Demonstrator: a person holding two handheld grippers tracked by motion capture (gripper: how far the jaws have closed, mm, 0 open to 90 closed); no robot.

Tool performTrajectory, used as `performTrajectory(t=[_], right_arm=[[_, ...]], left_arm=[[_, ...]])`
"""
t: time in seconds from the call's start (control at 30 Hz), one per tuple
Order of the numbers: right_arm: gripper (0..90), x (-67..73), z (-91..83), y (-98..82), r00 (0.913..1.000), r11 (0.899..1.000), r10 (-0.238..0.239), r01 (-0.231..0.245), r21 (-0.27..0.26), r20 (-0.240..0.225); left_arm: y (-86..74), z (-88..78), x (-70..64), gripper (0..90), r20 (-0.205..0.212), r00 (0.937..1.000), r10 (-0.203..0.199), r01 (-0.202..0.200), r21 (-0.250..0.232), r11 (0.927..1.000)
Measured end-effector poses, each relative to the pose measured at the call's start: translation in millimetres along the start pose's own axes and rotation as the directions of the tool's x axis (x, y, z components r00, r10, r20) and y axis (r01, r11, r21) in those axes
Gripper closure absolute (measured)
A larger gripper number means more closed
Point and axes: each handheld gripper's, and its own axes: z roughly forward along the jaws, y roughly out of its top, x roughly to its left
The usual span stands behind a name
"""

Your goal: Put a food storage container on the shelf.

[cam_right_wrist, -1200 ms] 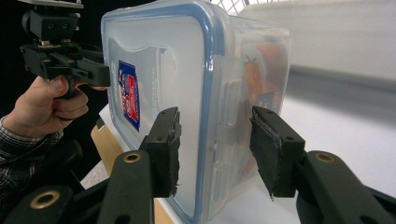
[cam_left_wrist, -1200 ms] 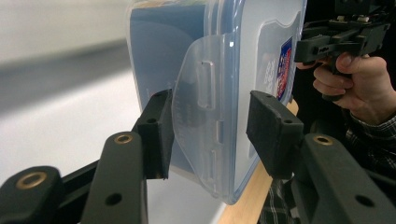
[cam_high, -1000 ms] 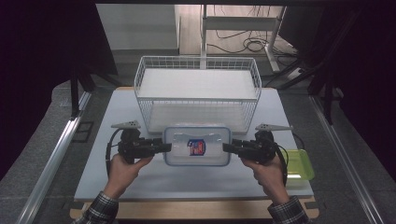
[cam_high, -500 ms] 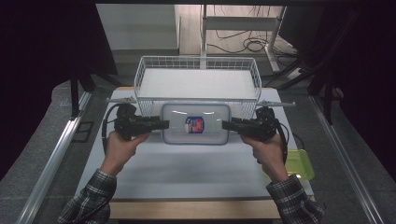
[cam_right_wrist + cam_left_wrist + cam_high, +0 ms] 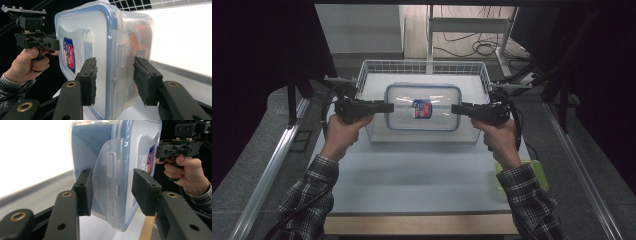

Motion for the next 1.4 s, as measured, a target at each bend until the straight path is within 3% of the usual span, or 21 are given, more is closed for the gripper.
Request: performTrajectory(t=[0.27,0.57,0.83,0.97,1.17,1.4], right_arm=[[54.2,-7.3,4.8,26.4,1.0,1.0,0.003,-0.003,-0.01,0.01],[53.5,-19.7,14.3,46.6,0.9993,0.999,0.037,-0.037,-0.02,0.008],[52.7,-31.3,22.8,56.3,0.9978,0.998,0.061,-0.06,-0.031,0.026],[52.0,-32.7,24.9,56.8,0.9982,0.998,0.053,-0.052,-0.031,0.03],[50.3,-29.3,27.5,55.5,0.998,0.999,0.025,-0.023,-0.041,0.059],[50.0,-29.5,27.7,53.9,0.9978,0.998,0.022,-0.018,-0.058,0.062]], left_arm=[[23.3,2.6,7.9,53.3,-0.001,1.0,-0.007,0.007,-0.008,0.9999],[43.4,7.8,17.8,53.2,-0.023,0.9997,-0.012,0.012,-0.016,0.9998],[45.6,15.9,30.4,53.2,-0.015,0.9985,-0.053,0.052,-0.05,0.9974],[45.8,16.1,31.0,52.8,-0.025,0.9992,-0.03,0.029,-0.061,0.9977],[44.6,21.3,25.4,47.7,-0.091,0.9958,0.001,-0.008,-0.086,0.9963],[43.2,21.5,25.7,47.5,-0.088,0.9962,-0.002,-0.006,-0.095,0.9955]])
